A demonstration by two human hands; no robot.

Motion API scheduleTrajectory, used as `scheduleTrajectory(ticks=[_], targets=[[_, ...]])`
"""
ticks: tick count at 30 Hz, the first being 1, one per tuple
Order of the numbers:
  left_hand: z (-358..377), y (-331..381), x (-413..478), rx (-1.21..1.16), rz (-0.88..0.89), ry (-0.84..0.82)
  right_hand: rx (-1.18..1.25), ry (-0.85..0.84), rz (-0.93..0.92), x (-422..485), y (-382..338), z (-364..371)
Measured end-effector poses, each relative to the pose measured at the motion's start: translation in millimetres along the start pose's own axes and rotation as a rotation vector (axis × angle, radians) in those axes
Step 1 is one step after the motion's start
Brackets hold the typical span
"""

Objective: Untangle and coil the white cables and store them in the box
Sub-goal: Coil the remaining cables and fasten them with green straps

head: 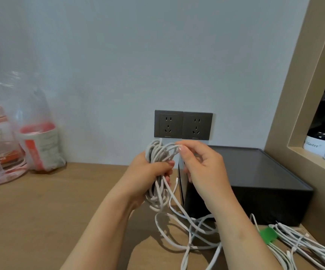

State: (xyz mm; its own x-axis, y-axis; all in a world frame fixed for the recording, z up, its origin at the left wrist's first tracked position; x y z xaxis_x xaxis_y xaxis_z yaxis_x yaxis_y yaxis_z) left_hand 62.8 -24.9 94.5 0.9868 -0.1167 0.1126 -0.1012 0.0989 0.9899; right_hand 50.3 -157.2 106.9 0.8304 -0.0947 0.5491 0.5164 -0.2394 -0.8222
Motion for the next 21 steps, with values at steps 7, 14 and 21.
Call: scheduleTrajectory(ticks=[7, 14, 21], targets=[[7.0, 4.1, -7.1, 0.249, 0.098, -0.129, 0.028, 0.043, -0.013, 1.2, -0.7, -2.4], [-3.3, 0.1, 6.1, 0.073, 0.190, 0.341, 0.084, -0.244, 0.305, -8.1, 5.2, 17.5], [-15.1, -2.6, 12.0, -0.554, -0.018, 0.512, -0.121, -0.340, 0.049, -15.6, 0.5, 26.0]])
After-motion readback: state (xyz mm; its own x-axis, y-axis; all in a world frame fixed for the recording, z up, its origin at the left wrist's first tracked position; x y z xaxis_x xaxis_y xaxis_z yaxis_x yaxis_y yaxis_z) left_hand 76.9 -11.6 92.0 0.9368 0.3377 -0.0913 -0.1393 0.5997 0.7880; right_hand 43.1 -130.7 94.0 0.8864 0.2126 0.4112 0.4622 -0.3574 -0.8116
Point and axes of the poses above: each hand's wrist, its own x-axis towards the middle knuckle, its own z-axis out of the palm, y = z × x, the point moved 2 cm from there along x, towards the middle knuckle, and after that the axes turned 3 degrees about y, right-handed, at the moved point
